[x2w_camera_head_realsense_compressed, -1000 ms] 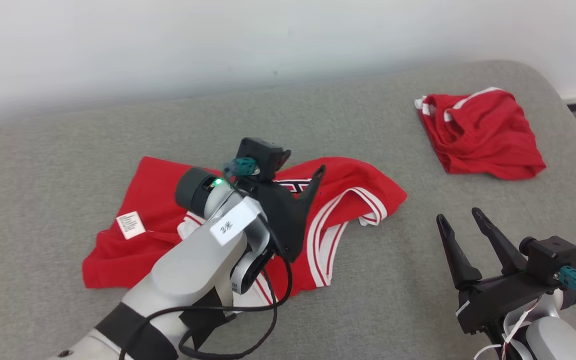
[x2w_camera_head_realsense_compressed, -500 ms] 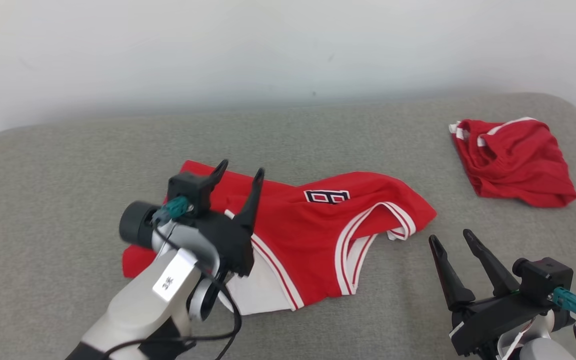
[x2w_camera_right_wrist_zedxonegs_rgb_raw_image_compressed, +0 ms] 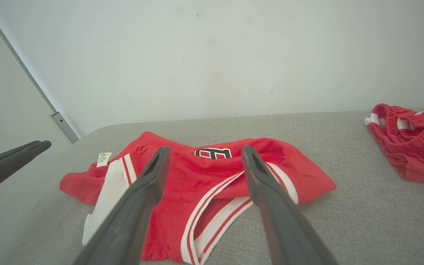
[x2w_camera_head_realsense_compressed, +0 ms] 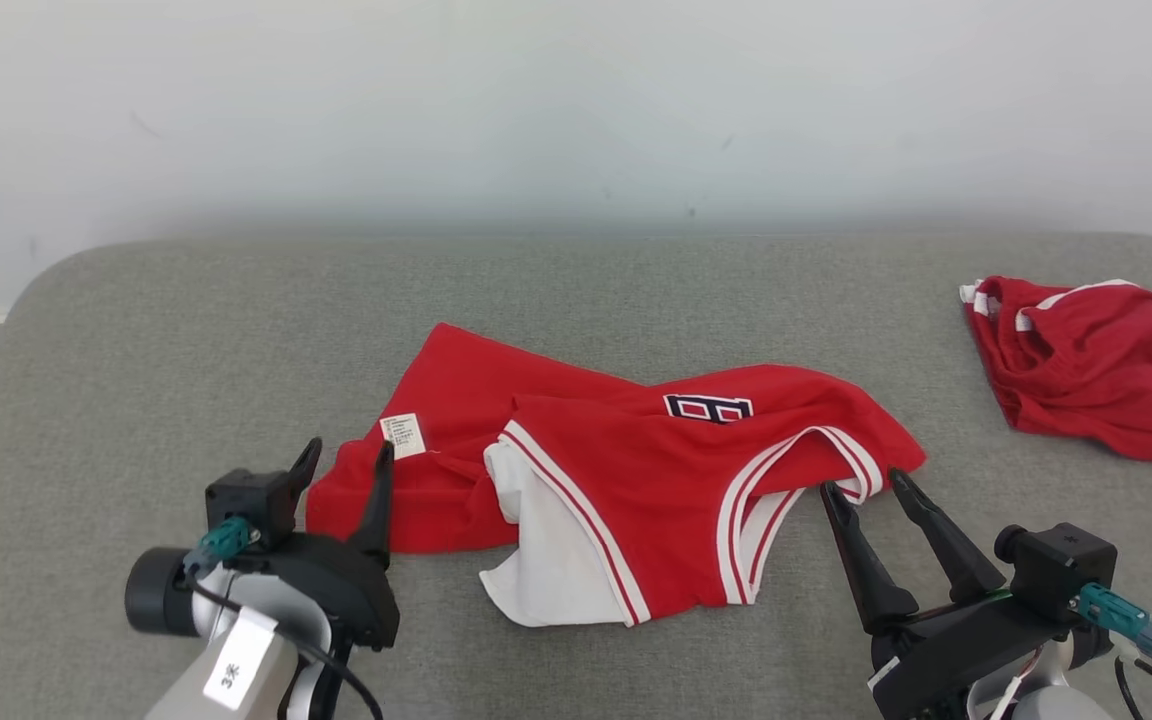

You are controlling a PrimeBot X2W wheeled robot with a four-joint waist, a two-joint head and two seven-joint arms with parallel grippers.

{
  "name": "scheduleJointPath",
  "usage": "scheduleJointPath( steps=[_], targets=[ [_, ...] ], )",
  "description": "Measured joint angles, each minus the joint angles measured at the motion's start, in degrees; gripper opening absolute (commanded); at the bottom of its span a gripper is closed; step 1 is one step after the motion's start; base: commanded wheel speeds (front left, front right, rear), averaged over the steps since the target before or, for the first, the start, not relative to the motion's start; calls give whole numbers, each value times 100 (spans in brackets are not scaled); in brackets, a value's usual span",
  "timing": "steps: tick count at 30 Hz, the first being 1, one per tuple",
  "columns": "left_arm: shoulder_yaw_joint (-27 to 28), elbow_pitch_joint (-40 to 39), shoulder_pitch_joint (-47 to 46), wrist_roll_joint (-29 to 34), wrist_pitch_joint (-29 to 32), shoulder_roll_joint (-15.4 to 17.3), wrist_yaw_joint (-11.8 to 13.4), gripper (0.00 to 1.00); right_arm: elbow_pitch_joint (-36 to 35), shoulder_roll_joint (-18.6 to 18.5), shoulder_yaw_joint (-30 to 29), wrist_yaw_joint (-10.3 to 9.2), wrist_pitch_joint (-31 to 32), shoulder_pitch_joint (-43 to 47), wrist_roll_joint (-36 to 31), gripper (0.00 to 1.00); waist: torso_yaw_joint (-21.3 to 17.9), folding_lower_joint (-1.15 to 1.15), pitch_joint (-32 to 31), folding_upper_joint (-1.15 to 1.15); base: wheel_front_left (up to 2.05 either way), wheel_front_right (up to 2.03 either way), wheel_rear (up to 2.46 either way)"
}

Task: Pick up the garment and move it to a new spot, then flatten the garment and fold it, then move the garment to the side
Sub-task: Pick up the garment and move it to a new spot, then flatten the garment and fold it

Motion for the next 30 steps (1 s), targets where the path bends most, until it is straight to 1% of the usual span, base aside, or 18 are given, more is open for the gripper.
scheduleJointPath(
  steps=[4,10,12,16,21,24,30],
  targets=[
    [426,-202,318,312,0,-10,0,100,-27,-9,0,0,9,26,1,100,117,0,-23,0,0,0,0],
    [1182,-769,966,850,-1,-21,0,100,-168,3,85,1,102,100,5,100,281,0,-44,0,0,0,0],
    [1393,-992,1156,1034,-1,-75,0,100,-205,18,110,4,134,101,54,100,332,0,-39,0,0,0,0],
    [1734,-1482,1416,1386,-9,-214,0,100,-211,56,303,90,338,102,89,100,435,1,-8,0,0,0,0],
    [2085,-1979,1776,1836,-9,-327,0,100,-222,112,478,154,544,76,98,100,540,1,57,0,0,0,0],
    [2258,-2217,1967,1998,-9,-405,0,100,-209,145,570,165,664,23,99,100,589,1,92,0,0,0,0],
    [2443,-2533,2135,2274,-9,-582,0,100,-143,181,782,256,905,-21,143,100,669,1,134,0,0,0,0]
  ],
)
